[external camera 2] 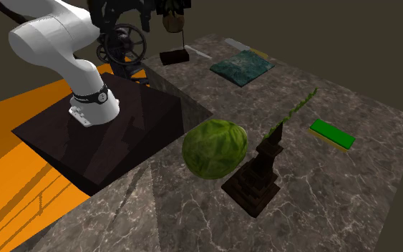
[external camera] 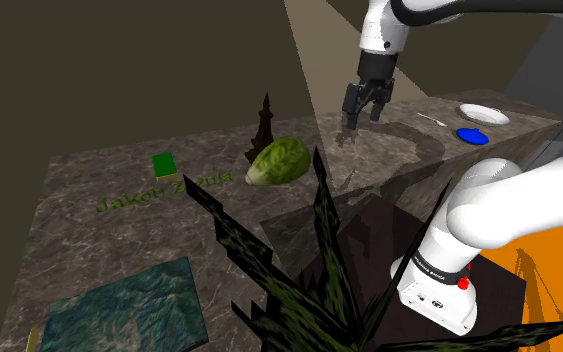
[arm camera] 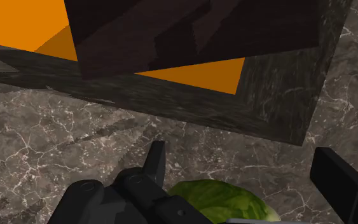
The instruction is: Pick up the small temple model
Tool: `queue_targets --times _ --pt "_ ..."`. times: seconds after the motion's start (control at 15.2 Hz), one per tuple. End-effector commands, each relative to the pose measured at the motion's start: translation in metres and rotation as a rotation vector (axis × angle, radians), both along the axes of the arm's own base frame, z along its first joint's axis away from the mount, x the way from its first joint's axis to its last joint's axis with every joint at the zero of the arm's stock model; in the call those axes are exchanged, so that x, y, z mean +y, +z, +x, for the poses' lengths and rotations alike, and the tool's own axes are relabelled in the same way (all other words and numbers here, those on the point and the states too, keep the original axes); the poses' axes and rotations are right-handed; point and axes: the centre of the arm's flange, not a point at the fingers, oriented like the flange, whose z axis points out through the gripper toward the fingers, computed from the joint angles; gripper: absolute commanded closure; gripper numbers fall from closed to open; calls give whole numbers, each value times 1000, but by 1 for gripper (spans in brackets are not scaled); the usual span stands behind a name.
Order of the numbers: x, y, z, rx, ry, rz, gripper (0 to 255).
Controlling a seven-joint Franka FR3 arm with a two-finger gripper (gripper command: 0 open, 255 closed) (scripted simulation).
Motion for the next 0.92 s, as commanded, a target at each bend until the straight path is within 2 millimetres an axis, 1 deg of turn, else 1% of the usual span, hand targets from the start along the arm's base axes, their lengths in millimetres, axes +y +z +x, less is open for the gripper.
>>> queue_targets --times 0.0,0.46,0.86 --pt "0 0 0 0 0 0 0" --pt "-2 -42 61 -127 1 -53 0" --pt "-4 -72 118 -236 2 -98 0"
